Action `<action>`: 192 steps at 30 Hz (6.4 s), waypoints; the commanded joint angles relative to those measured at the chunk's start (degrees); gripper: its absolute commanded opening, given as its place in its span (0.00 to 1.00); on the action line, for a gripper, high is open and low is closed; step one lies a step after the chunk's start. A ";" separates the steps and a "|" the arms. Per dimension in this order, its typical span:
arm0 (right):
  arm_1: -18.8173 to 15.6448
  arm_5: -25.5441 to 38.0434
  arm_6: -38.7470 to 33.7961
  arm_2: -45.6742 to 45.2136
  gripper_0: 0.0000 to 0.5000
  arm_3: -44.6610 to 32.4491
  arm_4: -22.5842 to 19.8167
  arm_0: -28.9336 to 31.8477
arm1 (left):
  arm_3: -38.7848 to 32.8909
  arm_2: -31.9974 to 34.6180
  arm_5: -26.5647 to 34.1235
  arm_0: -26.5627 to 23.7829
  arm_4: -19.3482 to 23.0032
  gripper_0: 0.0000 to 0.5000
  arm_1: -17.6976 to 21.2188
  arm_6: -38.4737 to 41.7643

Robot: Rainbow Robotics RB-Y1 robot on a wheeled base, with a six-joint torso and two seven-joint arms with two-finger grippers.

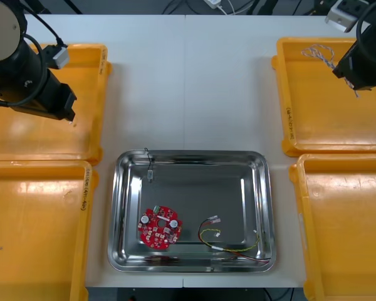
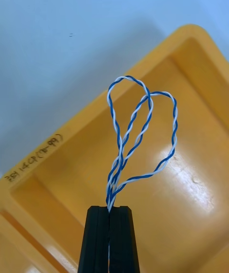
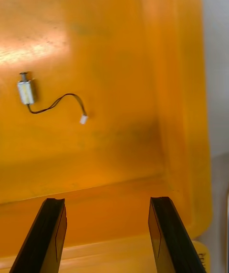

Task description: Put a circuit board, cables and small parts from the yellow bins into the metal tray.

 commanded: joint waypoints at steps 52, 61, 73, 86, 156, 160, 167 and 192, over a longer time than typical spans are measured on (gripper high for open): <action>9.75 -8.95 1.55 40.79 0.00 -12.34 3.76 10.62 | 25.16 -1.66 -26.00 -4.74 -5.38 1.00 2.20 -21.79; 9.93 -12.12 1.55 43.51 0.00 -11.99 7.45 11.94 | 25.69 -3.69 -26.80 -4.74 -4.42 1.00 2.02 -21.79; 9.93 -14.23 2.25 44.75 0.00 -10.58 10.26 12.99 | 26.31 -5.00 -28.03 -4.65 -3.63 1.00 1.32 -21.52; 9.93 -14.58 2.95 44.75 0.00 -10.58 11.67 13.87 | 26.40 -5.00 -30.14 -3.33 -3.10 1.00 1.32 -21.79; -7.82 0.23 -31.59 11.96 1.00 -14.98 -6.97 4.64 | 25.96 -4.83 -34.00 1.33 -0.55 0.00 1.67 -22.58; -10.55 0.23 -35.81 10.20 1.00 -13.92 -6.97 6.31 | 23.58 -3.95 -30.66 1.33 -1.25 0.00 2.28 -22.67; -14.59 0.23 -41.25 6.51 1.00 -12.96 -7.14 12.02 | 17.34 -0.79 -21.79 1.33 -2.83 0.00 2.72 -22.49; -18.46 -3.42 -53.03 1.24 1.00 -6.72 -7.93 19.41 | -6.30 4.75 0.41 1.33 -6.61 0.00 2.28 -17.74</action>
